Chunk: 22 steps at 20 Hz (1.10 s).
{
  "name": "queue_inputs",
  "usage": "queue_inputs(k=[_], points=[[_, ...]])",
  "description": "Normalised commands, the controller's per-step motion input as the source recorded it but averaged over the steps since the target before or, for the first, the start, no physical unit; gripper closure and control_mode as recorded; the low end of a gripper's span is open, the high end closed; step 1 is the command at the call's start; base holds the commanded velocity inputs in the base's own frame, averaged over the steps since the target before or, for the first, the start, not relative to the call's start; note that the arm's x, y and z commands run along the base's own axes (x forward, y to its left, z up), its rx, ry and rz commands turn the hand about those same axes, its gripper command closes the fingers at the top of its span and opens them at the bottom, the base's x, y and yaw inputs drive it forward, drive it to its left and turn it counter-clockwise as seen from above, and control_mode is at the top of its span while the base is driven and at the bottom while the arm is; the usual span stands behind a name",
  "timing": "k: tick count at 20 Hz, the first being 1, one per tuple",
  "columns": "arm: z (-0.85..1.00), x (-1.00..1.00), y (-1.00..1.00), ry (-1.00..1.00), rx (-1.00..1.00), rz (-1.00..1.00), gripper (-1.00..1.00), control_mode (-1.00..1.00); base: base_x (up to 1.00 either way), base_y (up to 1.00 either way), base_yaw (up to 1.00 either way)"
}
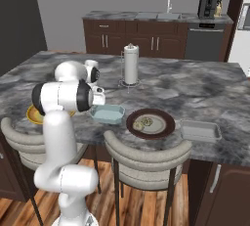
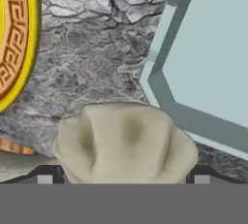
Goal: Place two dumplings into each of the tupperware containers and then place the containers in the fridge.
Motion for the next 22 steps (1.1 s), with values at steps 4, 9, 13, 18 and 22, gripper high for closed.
queue_inputs(k=[4,9,13,18,22], points=[[0.0,0.43,-0.87,0.07,0.04,0.0,1.0,-1.0,0.0,0.0,0.0],[-0.33,0.56,-0.2,0.0,0.01,0.01,-1.0,-1.0,0.0,0.0,0.0],[-0.48,0.7,0.06,-0.01,0.0,0.02,-1.0,-1.0,0.0,0.0,0.0],[-0.1,0.21,0.0,0.0,0.0,0.0,-1.0,-1.0,0.0,0.0,0.0],[-0.31,0.18,0.0,0.03,0.0,0.0,-1.0,-1.0,0.0,0.0,0.0]])
